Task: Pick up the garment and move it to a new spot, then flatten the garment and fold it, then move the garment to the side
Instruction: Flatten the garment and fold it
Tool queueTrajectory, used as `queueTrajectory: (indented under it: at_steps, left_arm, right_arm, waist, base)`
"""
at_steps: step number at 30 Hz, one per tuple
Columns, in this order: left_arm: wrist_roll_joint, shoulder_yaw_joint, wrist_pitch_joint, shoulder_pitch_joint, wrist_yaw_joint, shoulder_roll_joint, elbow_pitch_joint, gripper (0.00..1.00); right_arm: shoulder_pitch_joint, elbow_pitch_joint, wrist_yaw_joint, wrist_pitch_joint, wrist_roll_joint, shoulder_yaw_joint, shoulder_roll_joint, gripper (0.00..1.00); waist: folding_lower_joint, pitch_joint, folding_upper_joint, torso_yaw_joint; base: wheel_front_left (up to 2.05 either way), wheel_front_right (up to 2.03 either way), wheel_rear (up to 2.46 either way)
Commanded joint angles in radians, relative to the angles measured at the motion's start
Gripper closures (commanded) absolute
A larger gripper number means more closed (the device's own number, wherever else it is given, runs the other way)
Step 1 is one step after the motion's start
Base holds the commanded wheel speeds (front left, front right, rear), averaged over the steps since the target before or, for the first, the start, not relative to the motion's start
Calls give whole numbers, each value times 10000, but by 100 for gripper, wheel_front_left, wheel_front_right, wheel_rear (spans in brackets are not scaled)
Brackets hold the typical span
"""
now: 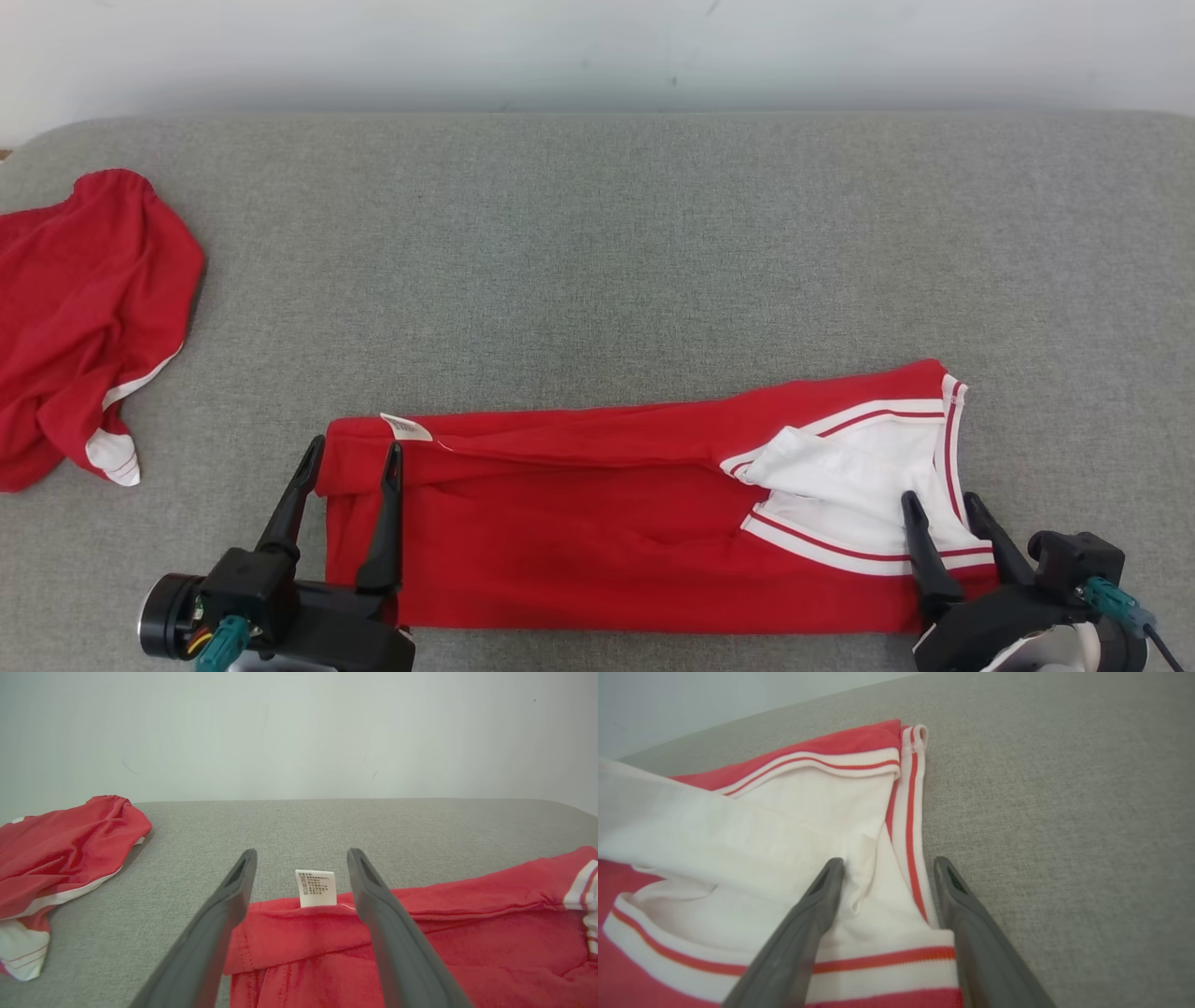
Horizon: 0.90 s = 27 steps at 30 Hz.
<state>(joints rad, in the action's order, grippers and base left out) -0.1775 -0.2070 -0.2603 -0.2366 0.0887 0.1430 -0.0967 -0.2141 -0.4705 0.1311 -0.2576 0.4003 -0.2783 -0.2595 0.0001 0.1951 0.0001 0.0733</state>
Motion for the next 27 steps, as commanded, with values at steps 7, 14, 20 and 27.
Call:
queueTrajectory:
  at_steps: [7, 14, 20, 27]
  left_arm:
    - [146, 168, -28, -115, -45, -78, 11, 0]
    - [184, 416, -28, -79, 5, -142, 188, 0]
    - [222, 503, -28, -51, 7, -227, 259, 0]
    - [238, 612, -28, -96, -50, -251, 270, 0]
  right_arm:
    - [-246, -1114, 0, 20, 685, -985, 50, 100]
    - [-275, -694, -45, -64, 1233, 260, -664, 100]
    - [283, -92, -11, -90, 903, 2045, -1073, 100]
    - [350, 1024, -10, -91, 461, 2313, -957, 100]
  waist:
    - [-1, 120, -1, 5]
    - [-1, 315, -1, -179]
    - [-1, 421, -1, -363]
    - [-1, 474, -1, -676]
  base:
    - [0, 0, 0]
    - [0, 0, 0]
    - [0, 0, 0]
    - [0, 0, 0]
